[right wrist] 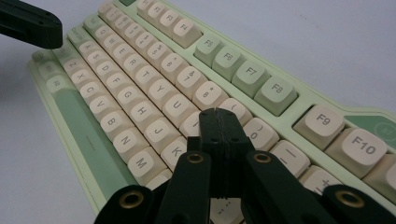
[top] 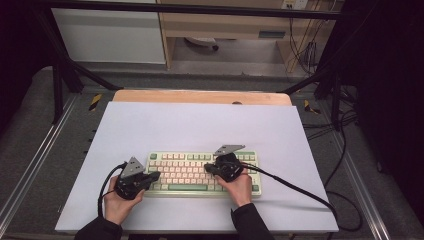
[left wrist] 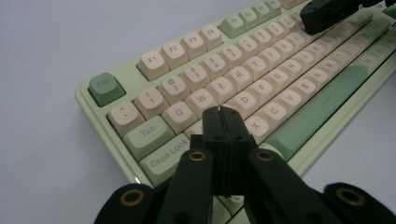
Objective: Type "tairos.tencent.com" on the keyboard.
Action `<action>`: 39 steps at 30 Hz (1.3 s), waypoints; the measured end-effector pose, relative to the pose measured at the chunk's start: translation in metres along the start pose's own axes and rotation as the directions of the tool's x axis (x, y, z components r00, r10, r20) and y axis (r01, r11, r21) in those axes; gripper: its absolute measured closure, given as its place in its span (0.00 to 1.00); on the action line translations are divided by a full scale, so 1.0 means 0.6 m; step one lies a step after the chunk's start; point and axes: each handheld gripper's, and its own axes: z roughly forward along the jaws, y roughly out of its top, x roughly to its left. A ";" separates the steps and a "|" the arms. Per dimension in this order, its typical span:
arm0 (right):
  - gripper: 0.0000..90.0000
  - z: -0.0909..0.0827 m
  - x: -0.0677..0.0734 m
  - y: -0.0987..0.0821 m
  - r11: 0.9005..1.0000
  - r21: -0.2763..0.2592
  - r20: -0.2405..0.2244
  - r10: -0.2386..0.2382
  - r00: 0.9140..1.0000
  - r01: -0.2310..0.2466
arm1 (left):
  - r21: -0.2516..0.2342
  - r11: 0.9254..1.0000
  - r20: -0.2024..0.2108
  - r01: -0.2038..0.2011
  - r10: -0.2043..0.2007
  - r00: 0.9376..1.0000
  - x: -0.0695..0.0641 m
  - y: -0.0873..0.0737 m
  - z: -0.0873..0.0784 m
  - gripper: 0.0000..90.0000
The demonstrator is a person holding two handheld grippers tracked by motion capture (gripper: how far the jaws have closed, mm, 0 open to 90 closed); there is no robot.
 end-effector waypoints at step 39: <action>1.00 -0.086 -0.016 -0.029 1.000 -0.013 0.016 -0.002 1.000 0.002 | -0.001 1.000 -0.003 -0.002 0.002 1.000 -0.003 0.003 0.000 1.00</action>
